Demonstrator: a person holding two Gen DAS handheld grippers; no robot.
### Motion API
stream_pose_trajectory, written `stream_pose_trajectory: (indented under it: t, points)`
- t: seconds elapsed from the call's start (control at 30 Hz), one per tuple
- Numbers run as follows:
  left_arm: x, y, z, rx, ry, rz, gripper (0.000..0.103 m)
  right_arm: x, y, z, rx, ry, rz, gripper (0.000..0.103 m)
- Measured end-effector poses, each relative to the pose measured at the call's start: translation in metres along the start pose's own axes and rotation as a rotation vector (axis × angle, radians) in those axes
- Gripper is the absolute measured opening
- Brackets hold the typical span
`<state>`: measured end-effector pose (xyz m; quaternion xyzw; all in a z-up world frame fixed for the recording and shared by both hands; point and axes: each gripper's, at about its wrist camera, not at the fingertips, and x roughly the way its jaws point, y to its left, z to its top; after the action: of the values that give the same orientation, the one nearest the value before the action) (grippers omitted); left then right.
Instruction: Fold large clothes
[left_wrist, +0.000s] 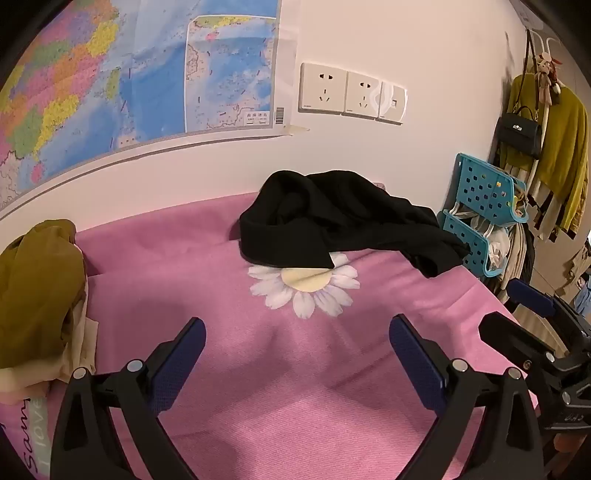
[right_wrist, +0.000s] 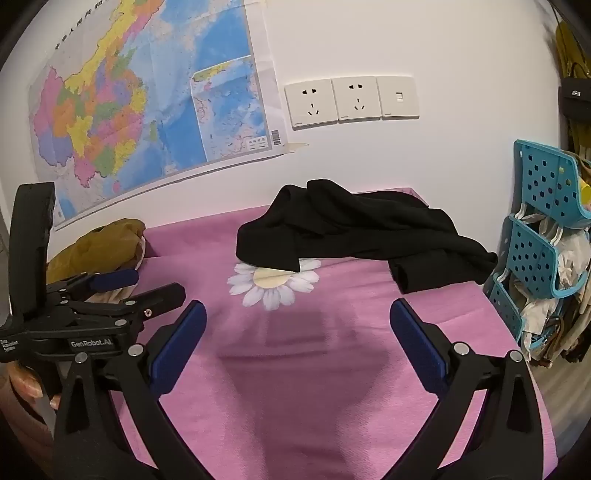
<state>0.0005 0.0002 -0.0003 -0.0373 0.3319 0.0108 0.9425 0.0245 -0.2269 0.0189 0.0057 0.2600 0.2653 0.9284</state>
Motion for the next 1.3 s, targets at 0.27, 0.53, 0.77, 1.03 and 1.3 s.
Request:
stream_pose_trajectory:
  t: [0.27, 0.53, 0.77, 1.03, 1.3]
  points:
    - [-0.0008, 0.0006, 0.0005, 0.004, -0.007, -0.002, 0.096, 0.0042, -0.0001, 0.0050, 0.002, 0.014, -0.018, 0.098]
    - [0.0000, 0.0001, 0.0006, 0.005, -0.008, 0.000, 0.096, 0.0005, 0.0026, -0.0018, 0.000, -0.002, 0.006, 0.098]
    - [-0.0031, -0.0021, -0.0002, 0.003, -0.008, 0.005, 0.096, 0.0008, 0.0014, -0.0034, 0.007, -0.001, 0.015, 0.098]
    - [-0.0015, 0.0009, 0.0023, 0.000, -0.006, -0.001, 0.096, 0.0006, 0.0008, -0.0024, 0.007, 0.001, 0.021, 0.098]
    - [-0.0002, 0.0029, 0.0044, 0.000, -0.005, -0.001, 0.096, 0.0005, 0.0013, -0.0020, 0.007, 0.000, 0.024, 0.098]
